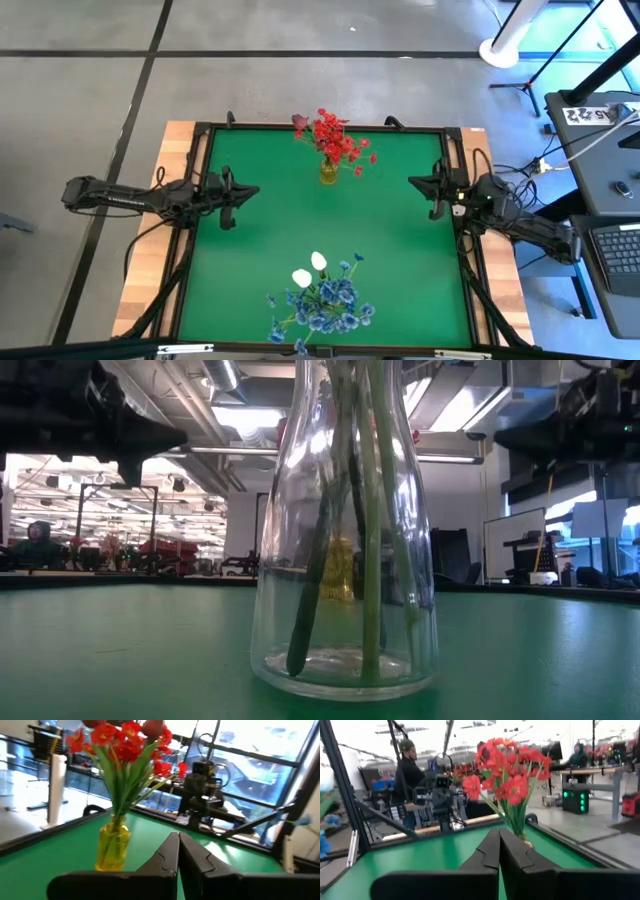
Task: Sort flowers into vase by color
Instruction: Return to Home Position
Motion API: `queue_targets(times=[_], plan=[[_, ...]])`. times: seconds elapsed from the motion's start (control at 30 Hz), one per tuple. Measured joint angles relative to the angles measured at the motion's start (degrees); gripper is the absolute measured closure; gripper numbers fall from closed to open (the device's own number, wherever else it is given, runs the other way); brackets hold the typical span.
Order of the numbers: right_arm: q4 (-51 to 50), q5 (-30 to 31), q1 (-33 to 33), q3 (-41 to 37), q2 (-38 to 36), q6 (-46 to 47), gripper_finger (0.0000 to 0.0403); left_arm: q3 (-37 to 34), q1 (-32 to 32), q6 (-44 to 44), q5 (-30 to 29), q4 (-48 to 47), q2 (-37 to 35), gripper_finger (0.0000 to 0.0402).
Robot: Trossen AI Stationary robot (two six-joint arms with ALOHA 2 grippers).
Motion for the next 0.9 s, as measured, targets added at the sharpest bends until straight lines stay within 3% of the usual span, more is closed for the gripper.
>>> queue_targets(times=[0.2,0.9], plan=[[4.4,-0.1,0.0,-3.7,0.1,2.2,0.0401,0.0,-0.6,0.7,1.8,-0.9,-0.8,0.0401],[-0.4,-0.1,0.0,-3.9,0.0,-1.9,0.0402,0.0,-0.5,-1.8,5.2,-10.7,-0.7,0.0401]])
